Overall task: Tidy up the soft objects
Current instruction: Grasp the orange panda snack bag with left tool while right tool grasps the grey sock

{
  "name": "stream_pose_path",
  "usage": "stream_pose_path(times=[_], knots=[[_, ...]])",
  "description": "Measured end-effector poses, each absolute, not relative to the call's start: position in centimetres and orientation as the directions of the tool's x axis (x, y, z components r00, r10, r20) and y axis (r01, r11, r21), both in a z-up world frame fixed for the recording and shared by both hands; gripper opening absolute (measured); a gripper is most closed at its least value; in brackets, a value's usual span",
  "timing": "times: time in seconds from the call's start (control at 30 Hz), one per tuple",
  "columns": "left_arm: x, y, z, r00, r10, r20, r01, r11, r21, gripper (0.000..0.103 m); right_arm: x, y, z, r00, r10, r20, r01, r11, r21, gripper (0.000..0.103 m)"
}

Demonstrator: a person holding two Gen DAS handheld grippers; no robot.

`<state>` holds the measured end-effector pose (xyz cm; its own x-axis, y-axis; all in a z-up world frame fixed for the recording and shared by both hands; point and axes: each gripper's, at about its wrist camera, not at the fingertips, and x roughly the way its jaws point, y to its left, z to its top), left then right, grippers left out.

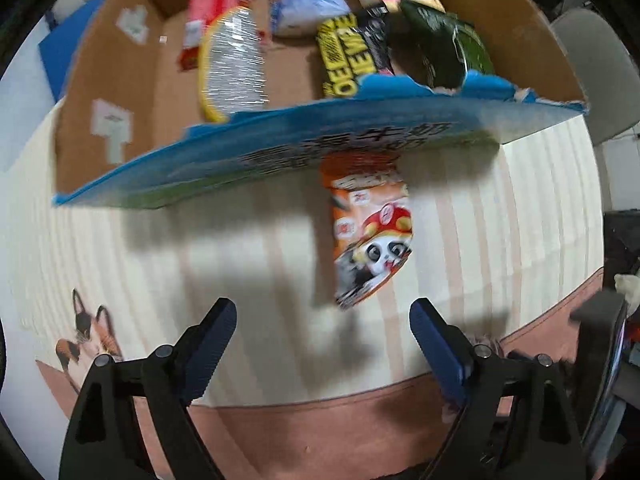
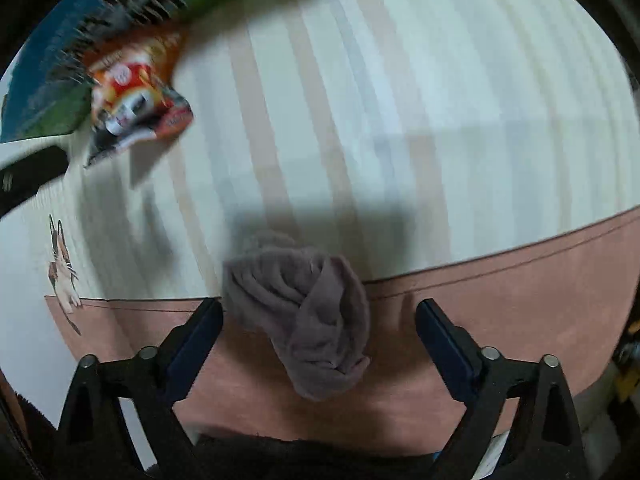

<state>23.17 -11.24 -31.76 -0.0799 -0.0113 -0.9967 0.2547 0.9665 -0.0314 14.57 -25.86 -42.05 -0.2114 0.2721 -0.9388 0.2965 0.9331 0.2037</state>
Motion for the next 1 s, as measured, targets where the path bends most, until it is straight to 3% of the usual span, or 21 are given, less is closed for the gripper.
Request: stream_pose_path(times=[0.2, 0.37, 0.4, 0.43, 0.47, 0.67, 1.0], knots=[[25.0, -14.6, -34.4, -0.105, 0.019, -0.994, 0.269, 0.963, -0.010, 0.089, 13.6, -24.7, -43.0, -0.222, 0.237, -0.946, 0.262, 0.949, 0.176, 0.076], [25.8, -16.4, -36.4, -0.119, 0.048, -0.992, 0.274, 0.962, 0.014, 0.089, 13.5, -24.5, -42.4, -0.220, 0.191, -0.957, 0.229, 0.963, 0.140, 0.044], [25.8, -16.6, -36.5, -0.117, 0.051, -0.992, 0.276, 0.961, 0.017, 0.082, 13.6, -24.7, -42.4, -0.223, 0.196, -0.955, 0.232, 0.962, 0.143, 0.044], [25.8, -16.8, -36.8, -0.115, 0.063, -0.991, 0.280, 0.960, 0.028, 0.064, 13.6, -24.7, -42.4, -0.225, 0.197, -0.954, 0.233, 0.962, 0.144, 0.043], [25.7, -16.9, -37.0, -0.118, 0.074, -0.990, 0.284, 0.958, 0.038, 0.054, 13.5, -24.8, -42.4, -0.224, 0.194, -0.955, 0.231, 0.963, 0.141, 0.042], [24.1, -15.7, -36.8, -0.109, 0.071, -0.992, 0.272, 0.961, 0.039, 0.051, 15.1, -25.7, -41.6, -0.214, 0.189, -0.959, 0.219, 0.965, 0.141, 0.042], [16.9, -8.5, -37.4, -0.225, 0.008, -0.974, 0.112, 0.994, -0.017, 0.050, 17.8, -27.4, -40.1, -0.178, 0.188, -0.966, 0.186, 0.970, 0.155, 0.042]])
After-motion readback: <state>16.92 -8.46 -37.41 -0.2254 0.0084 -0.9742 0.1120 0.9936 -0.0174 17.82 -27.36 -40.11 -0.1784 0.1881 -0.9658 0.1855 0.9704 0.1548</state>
